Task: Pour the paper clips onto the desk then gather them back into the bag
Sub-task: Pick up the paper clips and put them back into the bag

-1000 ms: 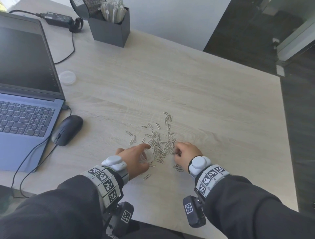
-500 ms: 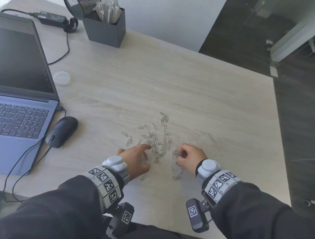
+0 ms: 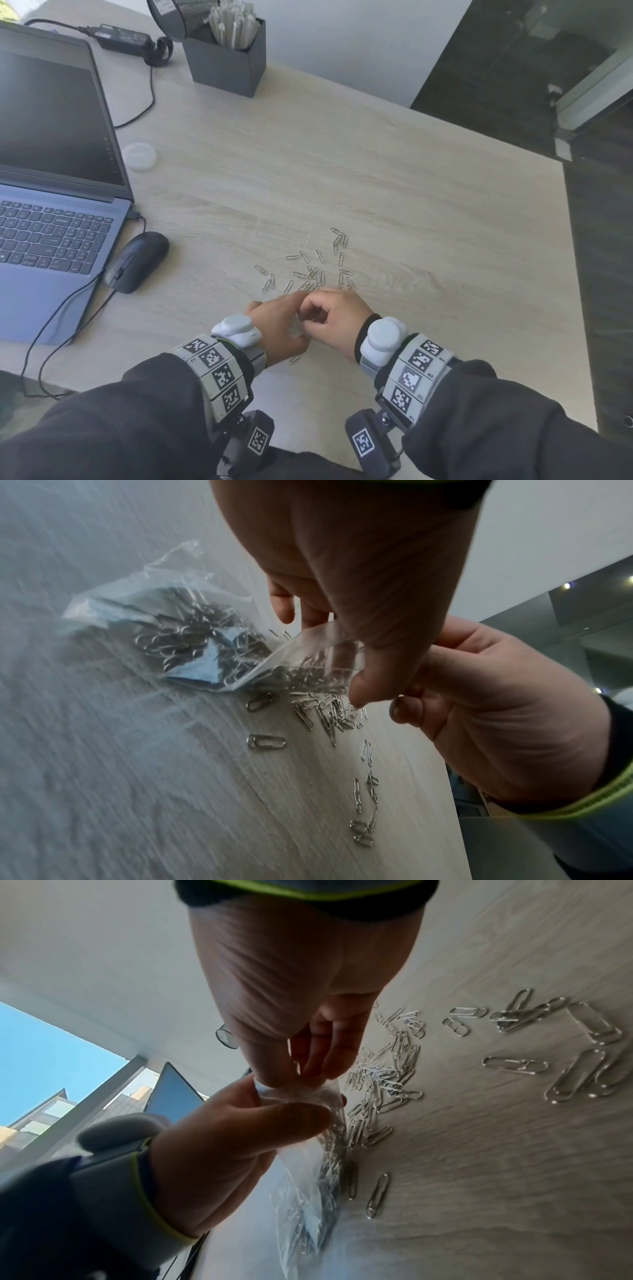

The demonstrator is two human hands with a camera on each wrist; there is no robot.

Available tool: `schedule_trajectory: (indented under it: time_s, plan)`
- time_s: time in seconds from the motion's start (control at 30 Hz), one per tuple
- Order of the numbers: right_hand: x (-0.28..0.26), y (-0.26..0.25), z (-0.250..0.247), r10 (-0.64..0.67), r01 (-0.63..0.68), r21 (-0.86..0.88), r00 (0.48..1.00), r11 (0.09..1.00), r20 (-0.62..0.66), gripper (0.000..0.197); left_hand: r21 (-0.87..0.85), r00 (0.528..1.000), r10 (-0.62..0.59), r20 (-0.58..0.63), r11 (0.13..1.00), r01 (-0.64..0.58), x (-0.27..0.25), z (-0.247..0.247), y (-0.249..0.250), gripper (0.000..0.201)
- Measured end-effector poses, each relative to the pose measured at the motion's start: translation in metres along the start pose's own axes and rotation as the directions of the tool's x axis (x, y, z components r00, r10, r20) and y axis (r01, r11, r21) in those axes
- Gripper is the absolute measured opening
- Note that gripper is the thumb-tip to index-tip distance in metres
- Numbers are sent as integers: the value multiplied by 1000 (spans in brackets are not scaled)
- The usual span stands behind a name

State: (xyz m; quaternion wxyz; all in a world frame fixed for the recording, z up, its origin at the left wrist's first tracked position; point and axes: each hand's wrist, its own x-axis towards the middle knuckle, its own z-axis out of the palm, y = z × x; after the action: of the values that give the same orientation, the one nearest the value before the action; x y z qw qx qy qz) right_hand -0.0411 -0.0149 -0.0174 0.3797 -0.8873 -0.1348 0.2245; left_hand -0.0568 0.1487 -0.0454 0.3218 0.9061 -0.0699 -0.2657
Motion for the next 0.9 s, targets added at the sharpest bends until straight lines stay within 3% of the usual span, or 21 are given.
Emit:
schedule_trajectory:
  time_s: [0.1,0.23,0.33,0.43,0.57,0.67,0.9]
  plan:
    - [1,1,-4,53,-54,37,998,998,21,11,-6,1000,-1,1,1000,1,-1,-4,-2,47]
    - [2,10,-14,115,-106,112,991,988,-75,5,-32,1000,-20,7,999,20,-5,-11,-9,67]
    - [7,26,-29,132,-134,-3,979,991,-156,8,-45,998,-61,29,997,63,-5,-17,-21,70]
    - [21,47,-42,171,-196,-159,973,968,-156,26,-58,994,-107,22,992,108,-6,-27,-32,69]
    - [47,67,-52,137,-191,-260,967,947,-213,44,-70,990,-144,-1,987,144,-5,-39,-41,68]
    - [75,69,-53,182,-248,-328,958,912,-221,54,-81,987,-158,-16,984,156,-1,-47,-47,68]
    - [101,59,-52,202,-263,-446,962,855,-182,49,-94,988,-154,0,984,153,4,-59,-50,68]
